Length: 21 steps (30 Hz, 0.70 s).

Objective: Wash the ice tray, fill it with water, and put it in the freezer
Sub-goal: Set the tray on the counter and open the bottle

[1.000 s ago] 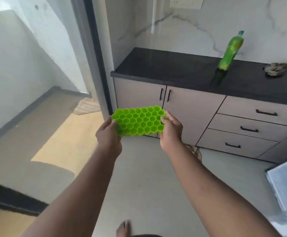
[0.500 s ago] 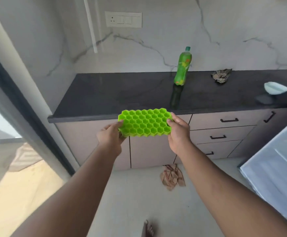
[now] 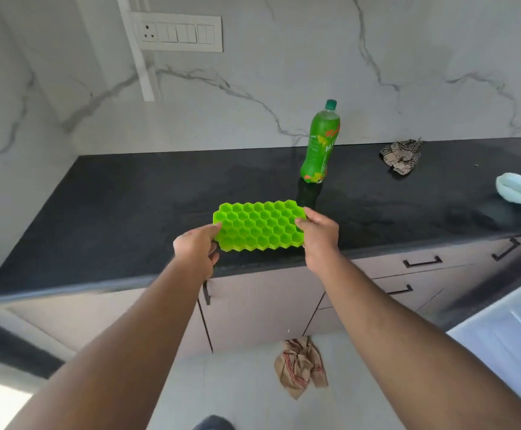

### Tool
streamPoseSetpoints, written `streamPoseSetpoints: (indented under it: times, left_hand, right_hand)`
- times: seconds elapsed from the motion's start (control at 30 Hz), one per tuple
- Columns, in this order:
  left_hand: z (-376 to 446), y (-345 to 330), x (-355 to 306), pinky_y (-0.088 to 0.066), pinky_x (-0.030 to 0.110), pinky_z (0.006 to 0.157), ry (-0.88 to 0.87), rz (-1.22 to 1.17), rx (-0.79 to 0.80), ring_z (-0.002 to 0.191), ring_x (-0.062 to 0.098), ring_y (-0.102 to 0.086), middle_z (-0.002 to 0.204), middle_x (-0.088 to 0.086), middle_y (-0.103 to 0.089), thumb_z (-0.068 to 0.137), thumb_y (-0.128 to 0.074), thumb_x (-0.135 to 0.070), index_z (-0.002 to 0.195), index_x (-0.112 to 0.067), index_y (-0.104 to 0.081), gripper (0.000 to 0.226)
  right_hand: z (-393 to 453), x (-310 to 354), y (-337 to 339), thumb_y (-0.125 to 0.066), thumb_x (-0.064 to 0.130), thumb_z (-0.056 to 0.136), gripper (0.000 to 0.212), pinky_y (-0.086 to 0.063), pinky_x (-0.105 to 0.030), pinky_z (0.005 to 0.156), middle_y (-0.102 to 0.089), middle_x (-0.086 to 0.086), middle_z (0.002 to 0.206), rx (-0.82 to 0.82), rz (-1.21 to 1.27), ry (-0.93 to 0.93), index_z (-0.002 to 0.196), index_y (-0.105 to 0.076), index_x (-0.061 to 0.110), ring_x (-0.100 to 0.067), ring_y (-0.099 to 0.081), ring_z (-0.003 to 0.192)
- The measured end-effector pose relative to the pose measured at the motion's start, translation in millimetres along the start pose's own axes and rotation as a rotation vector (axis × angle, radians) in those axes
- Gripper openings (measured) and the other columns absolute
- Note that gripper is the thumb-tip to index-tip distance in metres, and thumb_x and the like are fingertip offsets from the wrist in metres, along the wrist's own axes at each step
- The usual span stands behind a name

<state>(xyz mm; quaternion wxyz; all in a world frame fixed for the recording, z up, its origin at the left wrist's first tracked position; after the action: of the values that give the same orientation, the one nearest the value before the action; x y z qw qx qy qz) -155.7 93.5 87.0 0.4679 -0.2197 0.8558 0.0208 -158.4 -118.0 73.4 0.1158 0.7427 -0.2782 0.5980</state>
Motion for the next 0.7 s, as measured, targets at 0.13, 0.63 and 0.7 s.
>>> streamPoseSetpoints:
  times: [0.13, 0.63, 0.7]
  left_hand:
    - [54, -41, -5, -0.038, 0.025, 0.053, -0.027, 0.057, -0.005, 0.056, 0.012, -0.044, 0.069, 0.001, -0.055, 0.082, -0.077, -0.014, 0.074, -0.017, -0.066, 0.014]
    - [219, -99, 19, -0.035, 0.019, 0.049, -0.04, 0.454, -0.062, 0.05, 0.011, -0.043, 0.077, 0.007, -0.067, 0.081, -0.078, -0.016, 0.083, -0.015, -0.073, 0.005]
    - [224, -102, 21, -0.041, 0.025, 0.057, -0.065, 0.515, -0.09, 0.052, 0.011, -0.046, 0.076, 0.005, -0.069, 0.081, -0.079, -0.018, 0.074, -0.021, -0.072, 0.011]
  right_hand:
    - [64, 9, -8, -0.067, -0.009, 0.081, 0.043, -0.057, -0.032, 0.079, -0.068, -0.007, 0.105, -0.041, -0.044, -0.007, 0.123, -0.062, 0.001, -0.019, -0.066, 0.091]
    - [224, -44, -30, -0.074, -0.004, 0.074, 0.028, -0.056, -0.047, 0.085, -0.072, -0.009, 0.088, -0.013, -0.607, -0.12, 0.099, -0.073, 0.008, -0.027, -0.07, 0.088]
    - [230, -46, -31, -0.073, -0.003, 0.075, 0.027, -0.056, -0.045, 0.085, -0.07, -0.004, 0.084, 0.012, -0.672, -0.087, 0.099, -0.073, 0.009, -0.023, -0.069, 0.084]
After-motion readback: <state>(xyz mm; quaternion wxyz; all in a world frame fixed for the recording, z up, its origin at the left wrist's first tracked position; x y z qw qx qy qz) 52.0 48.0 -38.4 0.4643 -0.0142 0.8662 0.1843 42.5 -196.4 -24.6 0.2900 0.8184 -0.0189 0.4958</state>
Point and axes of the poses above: each hand's wrist, its own z-axis towards the middle knuckle, its own y-axis out of the back of the hand, x = y × z, the point moved 1 cm from there along z, towards the middle knuckle
